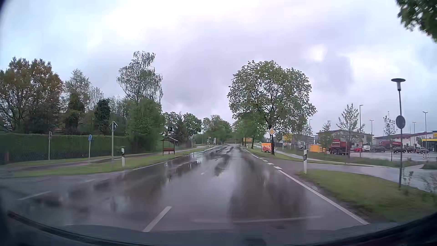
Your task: Follow the waypoints while adhering to traffic rules and regulations
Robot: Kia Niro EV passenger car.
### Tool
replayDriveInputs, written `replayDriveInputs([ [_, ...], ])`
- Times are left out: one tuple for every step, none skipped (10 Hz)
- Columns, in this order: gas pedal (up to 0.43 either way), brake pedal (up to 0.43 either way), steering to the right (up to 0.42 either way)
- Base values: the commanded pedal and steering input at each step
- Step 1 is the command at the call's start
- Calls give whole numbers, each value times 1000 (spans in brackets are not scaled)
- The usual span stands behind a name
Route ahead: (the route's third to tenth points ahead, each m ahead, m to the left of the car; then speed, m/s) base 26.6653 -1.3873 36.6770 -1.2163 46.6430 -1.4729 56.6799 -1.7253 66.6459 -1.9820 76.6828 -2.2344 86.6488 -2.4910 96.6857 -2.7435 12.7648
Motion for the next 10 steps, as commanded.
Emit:
replayDriveInputs([
  [150,0,5],
  [150,0,5],
  [150,0,5],
  [150,0,5],
  [150,0,5],
  [150,0,4],
  [150,0,3],
  [150,0,2],
  [150,0,2],
  [150,0,2],
])
